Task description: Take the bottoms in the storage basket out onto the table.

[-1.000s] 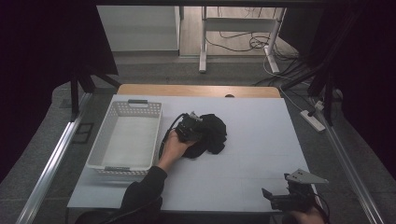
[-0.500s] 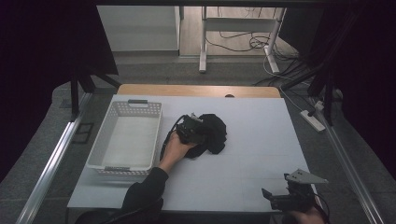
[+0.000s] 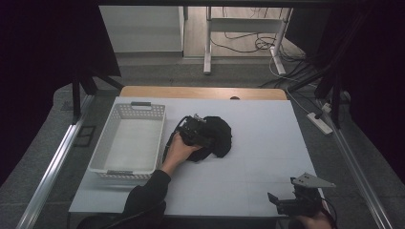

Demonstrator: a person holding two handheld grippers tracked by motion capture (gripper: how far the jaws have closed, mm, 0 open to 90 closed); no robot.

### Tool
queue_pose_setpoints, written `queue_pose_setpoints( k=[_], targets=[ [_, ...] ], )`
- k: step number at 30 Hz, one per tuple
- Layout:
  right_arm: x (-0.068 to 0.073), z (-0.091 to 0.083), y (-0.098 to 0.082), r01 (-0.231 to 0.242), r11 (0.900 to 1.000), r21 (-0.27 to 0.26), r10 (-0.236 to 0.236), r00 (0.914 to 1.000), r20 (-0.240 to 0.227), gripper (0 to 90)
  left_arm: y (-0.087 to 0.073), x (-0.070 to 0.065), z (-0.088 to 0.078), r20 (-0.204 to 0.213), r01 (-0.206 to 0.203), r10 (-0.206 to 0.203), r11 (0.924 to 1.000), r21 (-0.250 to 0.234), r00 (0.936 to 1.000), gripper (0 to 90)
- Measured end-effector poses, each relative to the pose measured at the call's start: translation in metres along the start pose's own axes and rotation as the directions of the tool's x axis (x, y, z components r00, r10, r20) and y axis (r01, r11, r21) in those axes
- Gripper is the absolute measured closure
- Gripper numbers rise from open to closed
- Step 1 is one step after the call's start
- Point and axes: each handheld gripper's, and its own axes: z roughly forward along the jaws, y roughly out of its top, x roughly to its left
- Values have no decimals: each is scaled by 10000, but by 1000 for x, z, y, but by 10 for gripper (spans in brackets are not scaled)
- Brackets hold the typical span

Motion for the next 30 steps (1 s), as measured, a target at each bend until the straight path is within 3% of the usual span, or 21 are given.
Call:
queue_pose_setpoints(
  k=[4,8,20,30],
  targets=[
    [0,0,0,6,10000,13,-6,10000,0,0,0,1,-2,-10,143,-143,9999,10,9999,57],
    [0,0,0,7,10000,10,-7,10000,-5,0,2,0,-3,-166,35,-32,9998,183,9999,27],
    [0,0,0,26,10000,23,-26,10000,-17,0,5,-1,-9,-326,173,-174,9998,-20,9993,0],
    [0,0,0,63,10000,60,-63,10000,-17,0,8,-5,-17,-435,-256,258,9997,44,9987,0]
  ],
)
